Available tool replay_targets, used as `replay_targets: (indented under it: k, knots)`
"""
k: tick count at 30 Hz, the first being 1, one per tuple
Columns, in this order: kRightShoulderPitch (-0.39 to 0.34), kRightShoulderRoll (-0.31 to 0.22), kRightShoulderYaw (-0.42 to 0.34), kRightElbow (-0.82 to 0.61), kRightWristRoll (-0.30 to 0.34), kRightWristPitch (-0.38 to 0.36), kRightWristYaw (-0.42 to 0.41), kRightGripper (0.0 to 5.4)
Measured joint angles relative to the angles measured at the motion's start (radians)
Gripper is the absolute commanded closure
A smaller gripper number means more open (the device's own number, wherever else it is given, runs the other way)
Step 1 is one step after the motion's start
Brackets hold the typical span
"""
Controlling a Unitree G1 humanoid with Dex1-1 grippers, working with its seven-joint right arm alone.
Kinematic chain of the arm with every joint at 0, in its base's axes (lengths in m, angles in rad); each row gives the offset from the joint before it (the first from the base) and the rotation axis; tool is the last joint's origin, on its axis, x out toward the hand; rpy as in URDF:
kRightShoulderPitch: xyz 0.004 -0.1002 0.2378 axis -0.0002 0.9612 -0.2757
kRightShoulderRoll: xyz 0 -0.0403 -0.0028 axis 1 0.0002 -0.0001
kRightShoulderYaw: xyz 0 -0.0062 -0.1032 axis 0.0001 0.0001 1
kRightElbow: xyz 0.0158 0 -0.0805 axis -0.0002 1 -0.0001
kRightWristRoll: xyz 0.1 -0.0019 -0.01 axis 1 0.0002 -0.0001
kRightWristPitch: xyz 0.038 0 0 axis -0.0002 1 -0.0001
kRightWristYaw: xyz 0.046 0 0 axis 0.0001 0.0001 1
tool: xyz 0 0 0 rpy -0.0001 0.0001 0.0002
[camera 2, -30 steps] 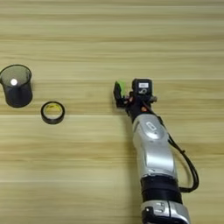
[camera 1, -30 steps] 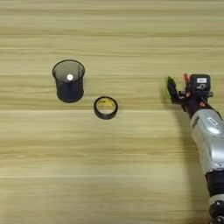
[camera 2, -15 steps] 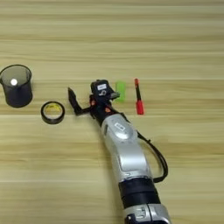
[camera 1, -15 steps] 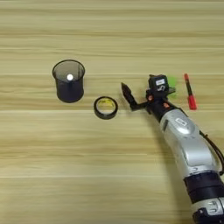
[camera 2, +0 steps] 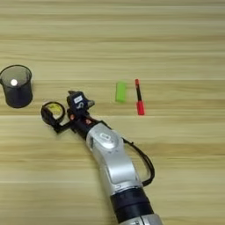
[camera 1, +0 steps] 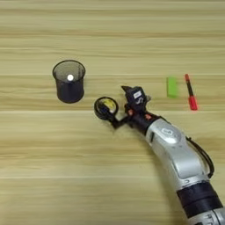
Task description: Move the objects on the table
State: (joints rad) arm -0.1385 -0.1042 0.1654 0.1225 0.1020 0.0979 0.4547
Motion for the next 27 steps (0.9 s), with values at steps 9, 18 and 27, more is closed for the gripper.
replay_targets:
  k: [9,18,27]
  knots:
    - [0.002,0.002,0.025,0.075,-0.020,-0.005,0.013,0.04]
    - [-0.034,0.003,0.023,0.181,-0.044,-0.048,0.012,0.04]
    - [-0.048,0.009,0.024,0.209,-0.061,-0.069,0.015,0.04]
